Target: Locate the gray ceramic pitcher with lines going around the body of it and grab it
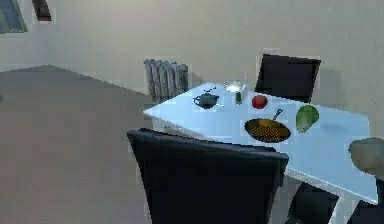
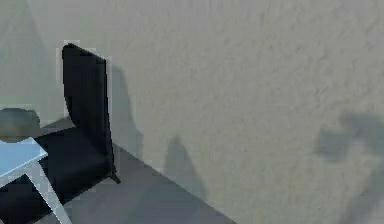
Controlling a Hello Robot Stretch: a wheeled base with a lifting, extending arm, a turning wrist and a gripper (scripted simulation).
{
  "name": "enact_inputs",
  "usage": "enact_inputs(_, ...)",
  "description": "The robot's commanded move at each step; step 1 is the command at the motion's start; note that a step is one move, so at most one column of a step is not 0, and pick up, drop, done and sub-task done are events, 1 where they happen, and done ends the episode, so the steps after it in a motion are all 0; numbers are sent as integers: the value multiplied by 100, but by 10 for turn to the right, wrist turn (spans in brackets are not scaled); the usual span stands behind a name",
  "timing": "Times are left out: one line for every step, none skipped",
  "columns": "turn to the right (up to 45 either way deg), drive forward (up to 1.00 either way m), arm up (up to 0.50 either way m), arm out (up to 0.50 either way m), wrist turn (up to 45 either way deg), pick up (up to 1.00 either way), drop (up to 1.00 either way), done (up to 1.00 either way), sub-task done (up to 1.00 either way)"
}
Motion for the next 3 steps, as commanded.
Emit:
enact_inputs(450, 0, 0, 0, 0, 0, 0, 0, 0)
enact_inputs(150, 0, 0, 0, 0, 0, 0, 0, 0)
enact_inputs(0, 100, 0, 0, 0, 0, 0, 0, 0)
